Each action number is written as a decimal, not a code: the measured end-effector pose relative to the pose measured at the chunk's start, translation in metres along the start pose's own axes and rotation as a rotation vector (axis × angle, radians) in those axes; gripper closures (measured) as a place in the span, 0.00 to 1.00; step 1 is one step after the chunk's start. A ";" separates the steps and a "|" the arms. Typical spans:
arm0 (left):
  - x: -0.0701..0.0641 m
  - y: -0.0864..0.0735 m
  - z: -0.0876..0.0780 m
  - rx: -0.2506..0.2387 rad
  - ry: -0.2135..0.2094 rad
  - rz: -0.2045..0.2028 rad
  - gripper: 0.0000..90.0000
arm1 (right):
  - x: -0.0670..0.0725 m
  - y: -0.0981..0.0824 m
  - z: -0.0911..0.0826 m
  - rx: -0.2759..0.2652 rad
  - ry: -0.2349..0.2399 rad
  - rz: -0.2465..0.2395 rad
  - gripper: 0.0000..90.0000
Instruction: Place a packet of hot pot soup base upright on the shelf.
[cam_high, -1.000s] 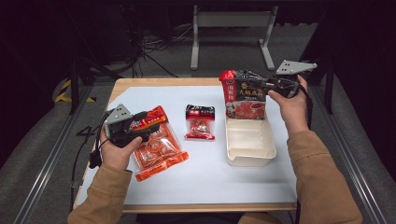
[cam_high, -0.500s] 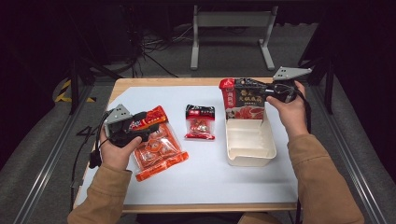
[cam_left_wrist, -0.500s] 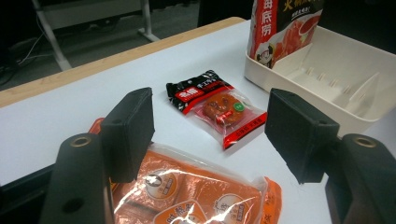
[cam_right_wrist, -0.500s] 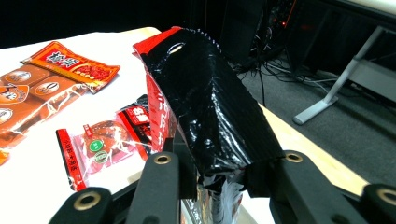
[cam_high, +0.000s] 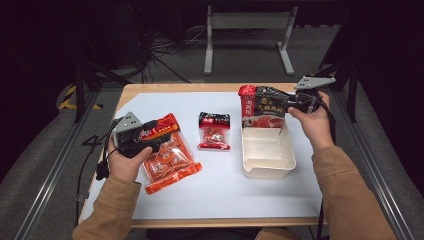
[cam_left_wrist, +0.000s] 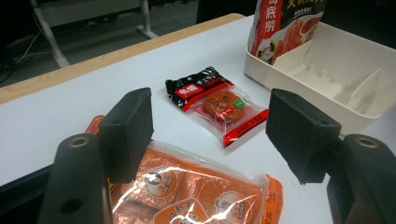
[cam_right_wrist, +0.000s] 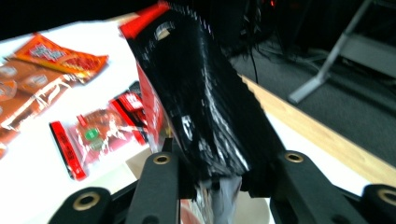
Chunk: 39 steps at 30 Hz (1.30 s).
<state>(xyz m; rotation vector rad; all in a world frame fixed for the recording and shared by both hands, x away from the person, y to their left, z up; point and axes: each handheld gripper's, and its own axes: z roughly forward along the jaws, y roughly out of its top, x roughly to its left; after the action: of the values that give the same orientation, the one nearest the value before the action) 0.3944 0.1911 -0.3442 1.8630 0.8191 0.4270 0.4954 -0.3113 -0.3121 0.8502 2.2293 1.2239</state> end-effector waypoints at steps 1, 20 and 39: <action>0.000 0.000 0.000 -0.001 0.000 0.000 0.36 | -0.001 -0.002 0.000 -0.001 -0.005 0.007 0.80; 0.000 -0.005 0.008 0.000 -0.059 0.045 0.37 | -0.003 -0.011 -0.004 0.025 -0.026 0.062 0.66; 0.002 -0.006 0.007 0.062 -0.053 0.057 0.31 | 0.004 -0.032 -0.055 -0.098 -0.046 0.163 0.47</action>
<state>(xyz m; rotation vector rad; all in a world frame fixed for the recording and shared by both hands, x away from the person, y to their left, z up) 0.3983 0.1896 -0.3531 1.9501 0.7527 0.3900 0.4476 -0.3529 -0.3125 1.0263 2.0794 1.3613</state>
